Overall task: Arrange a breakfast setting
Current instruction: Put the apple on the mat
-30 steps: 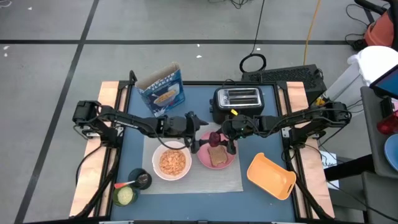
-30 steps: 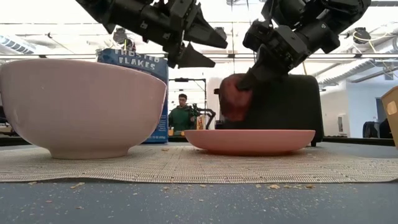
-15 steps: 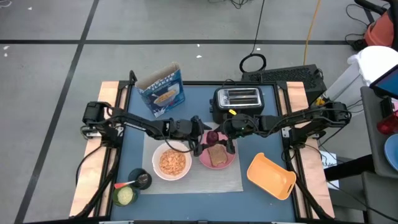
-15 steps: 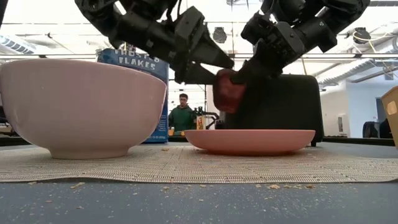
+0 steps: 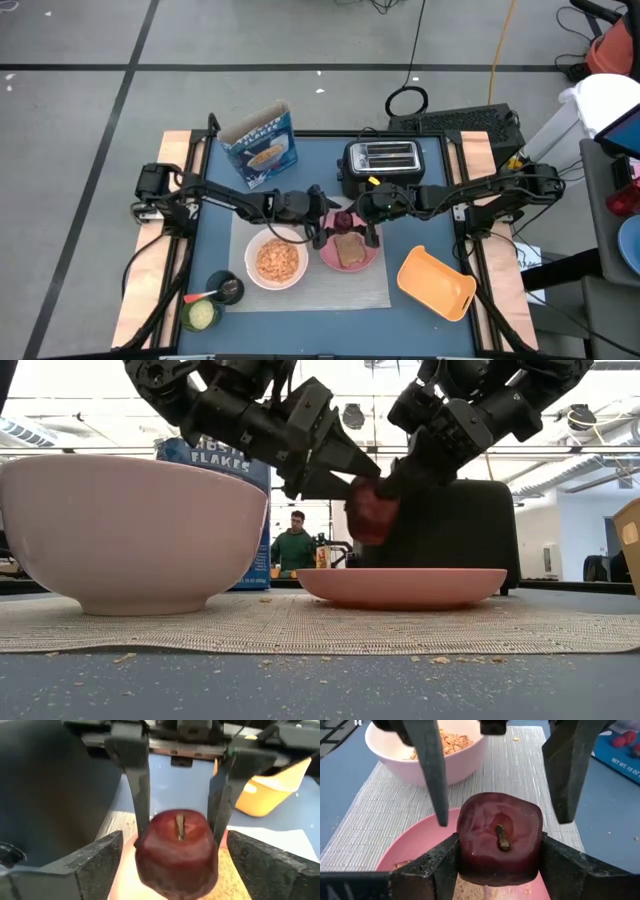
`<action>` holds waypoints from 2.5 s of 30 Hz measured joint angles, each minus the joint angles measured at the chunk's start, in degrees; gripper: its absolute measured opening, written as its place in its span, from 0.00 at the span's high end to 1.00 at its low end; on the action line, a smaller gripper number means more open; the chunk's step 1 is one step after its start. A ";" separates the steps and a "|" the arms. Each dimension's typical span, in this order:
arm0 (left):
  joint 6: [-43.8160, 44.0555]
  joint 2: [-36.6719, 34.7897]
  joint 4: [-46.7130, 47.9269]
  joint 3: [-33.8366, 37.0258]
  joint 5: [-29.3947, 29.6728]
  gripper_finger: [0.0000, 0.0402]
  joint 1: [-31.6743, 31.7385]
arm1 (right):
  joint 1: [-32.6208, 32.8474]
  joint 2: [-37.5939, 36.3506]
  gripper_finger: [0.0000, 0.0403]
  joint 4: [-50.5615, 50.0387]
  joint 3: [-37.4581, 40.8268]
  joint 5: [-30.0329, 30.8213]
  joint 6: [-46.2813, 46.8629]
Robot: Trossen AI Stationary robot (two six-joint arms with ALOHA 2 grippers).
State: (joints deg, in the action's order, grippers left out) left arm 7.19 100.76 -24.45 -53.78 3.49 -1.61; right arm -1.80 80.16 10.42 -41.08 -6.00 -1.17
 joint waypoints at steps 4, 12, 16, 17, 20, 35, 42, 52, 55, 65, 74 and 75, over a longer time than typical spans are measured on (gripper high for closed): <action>0.01 0.01 0.50 0.00 0.00 0.18 0.35 | 0.01 0.02 0.44 -0.04 0.00 0.01 0.01; -0.93 0.01 0.35 0.00 0.00 0.31 0.37 | 0.00 0.02 0.43 -0.01 0.02 0.12 0.46; -1.04 0.01 0.35 0.00 0.02 0.39 0.37 | 0.00 0.02 0.43 0.01 0.04 0.08 0.46; -1.06 0.01 0.35 0.00 0.02 0.40 0.37 | 0.00 0.02 0.43 -0.01 0.04 0.09 0.46; -1.03 0.01 0.37 0.00 0.02 0.44 0.37 | 0.00 0.02 0.42 0.01 0.04 0.07 0.46; -0.62 0.01 0.37 0.00 0.07 0.45 0.40 | 0.00 0.02 0.40 0.69 0.15 0.10 0.48; 0.59 0.01 0.28 0.00 0.38 0.46 0.41 | 0.02 0.02 0.24 1.78 0.13 0.16 0.16; 0.84 -1.49 1.34 0.09 2.60 0.46 0.41 | -0.07 0.04 0.12 1.54 0.13 0.23 -0.60; 0.80 -2.60 1.76 0.09 3.03 0.46 0.37 | -0.12 -0.52 0.12 1.20 0.09 0.35 -2.46; -1.00 -7.17 6.85 0.04 5.35 0.46 0.59 | -0.81 -10.19 0.12 -3.92 0.05 9.21 -7.15; -2.81 -8.14 7.45 0.81 8.83 0.46 4.61 | -0.76 -20.63 0.12 -7.92 0.07 10.49 -7.51; -2.76 -8.14 6.83 1.39 9.20 0.46 5.29 | -0.76 -21.41 0.12 -8.34 0.07 10.49 -7.38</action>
State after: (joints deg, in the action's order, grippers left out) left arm 4.43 92.62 -17.62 -52.39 12.69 3.69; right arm -2.57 58.75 2.09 -41.01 4.49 -8.55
